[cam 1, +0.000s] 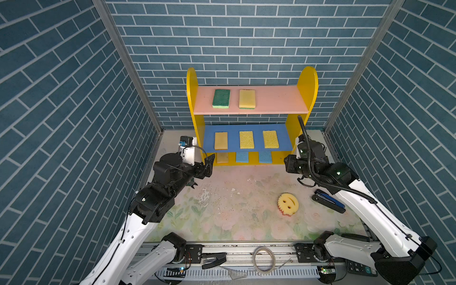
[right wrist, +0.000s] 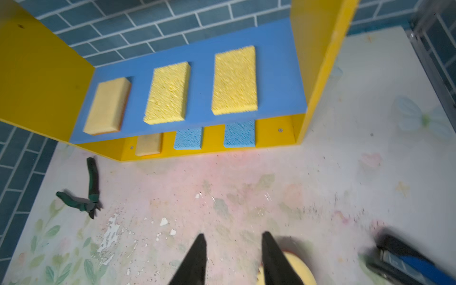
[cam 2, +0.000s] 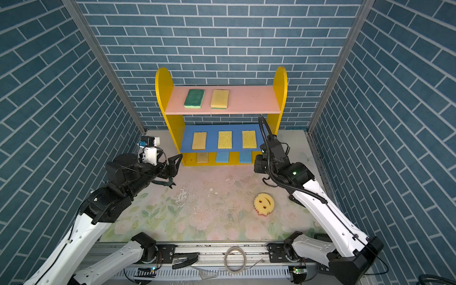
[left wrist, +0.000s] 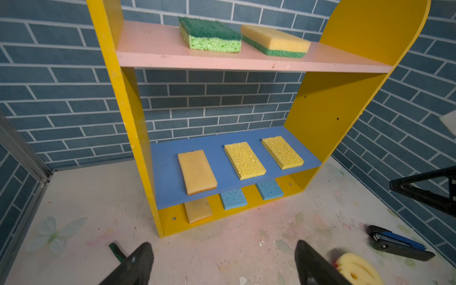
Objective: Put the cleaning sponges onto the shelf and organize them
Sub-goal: 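Move the right gripper down to the smiley sponge while left gripper advances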
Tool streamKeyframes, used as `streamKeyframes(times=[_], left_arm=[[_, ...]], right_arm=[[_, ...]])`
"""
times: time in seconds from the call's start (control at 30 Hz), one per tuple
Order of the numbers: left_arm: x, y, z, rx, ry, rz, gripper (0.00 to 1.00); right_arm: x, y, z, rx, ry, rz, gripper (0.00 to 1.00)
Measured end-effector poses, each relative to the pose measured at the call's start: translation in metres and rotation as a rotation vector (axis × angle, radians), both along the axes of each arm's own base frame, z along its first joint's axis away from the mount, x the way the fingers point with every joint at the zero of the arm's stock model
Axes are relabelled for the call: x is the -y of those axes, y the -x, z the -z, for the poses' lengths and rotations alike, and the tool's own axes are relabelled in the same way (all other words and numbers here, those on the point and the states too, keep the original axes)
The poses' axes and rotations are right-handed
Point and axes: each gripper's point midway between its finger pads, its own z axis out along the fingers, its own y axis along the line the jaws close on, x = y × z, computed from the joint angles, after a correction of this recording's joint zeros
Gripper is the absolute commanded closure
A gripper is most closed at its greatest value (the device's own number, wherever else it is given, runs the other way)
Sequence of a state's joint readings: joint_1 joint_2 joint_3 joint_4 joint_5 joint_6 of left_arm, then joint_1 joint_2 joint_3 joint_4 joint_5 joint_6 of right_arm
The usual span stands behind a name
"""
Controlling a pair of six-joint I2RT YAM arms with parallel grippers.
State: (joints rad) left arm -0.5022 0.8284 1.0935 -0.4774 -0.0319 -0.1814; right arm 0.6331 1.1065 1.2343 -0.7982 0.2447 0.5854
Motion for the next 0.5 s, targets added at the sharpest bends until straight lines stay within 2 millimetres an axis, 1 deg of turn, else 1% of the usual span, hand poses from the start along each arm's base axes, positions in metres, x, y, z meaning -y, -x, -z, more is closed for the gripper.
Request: streamKeyframes(times=[0.03,0.1,0.13,0.2,0.27,0.37,0.47,0.5], left_arm=[[0.002,0.000,0.008,-0.017,-0.005,0.009,0.11],[0.006,-0.001,0.024,-0.050,-0.011,0.023,0.12],[0.008,0.000,0.034,-0.073,-0.013,0.032,0.12],[0.012,0.000,0.057,-0.120,-0.013,0.051,0.12],[0.019,0.002,0.085,-0.186,-0.010,0.077,0.12],[0.031,0.004,0.123,-0.279,0.005,0.122,0.12],[0.042,0.007,0.153,-0.362,0.028,0.164,0.12],[0.045,0.008,0.160,-0.384,0.033,0.173,0.12]], right_arm=[[0.008,0.005,0.009,-0.021,0.015,0.020,0.48],[0.018,0.014,0.025,-0.061,0.035,0.052,0.45],[0.024,0.019,0.037,-0.085,0.049,0.066,0.43],[0.031,0.028,0.059,-0.139,0.066,0.091,0.42],[0.038,0.040,0.089,-0.208,0.082,0.119,0.42],[0.048,0.058,0.125,-0.296,0.095,0.157,0.41],[0.057,0.076,0.155,-0.368,0.098,0.191,0.39],[0.059,0.080,0.161,-0.383,0.100,0.199,0.39]])
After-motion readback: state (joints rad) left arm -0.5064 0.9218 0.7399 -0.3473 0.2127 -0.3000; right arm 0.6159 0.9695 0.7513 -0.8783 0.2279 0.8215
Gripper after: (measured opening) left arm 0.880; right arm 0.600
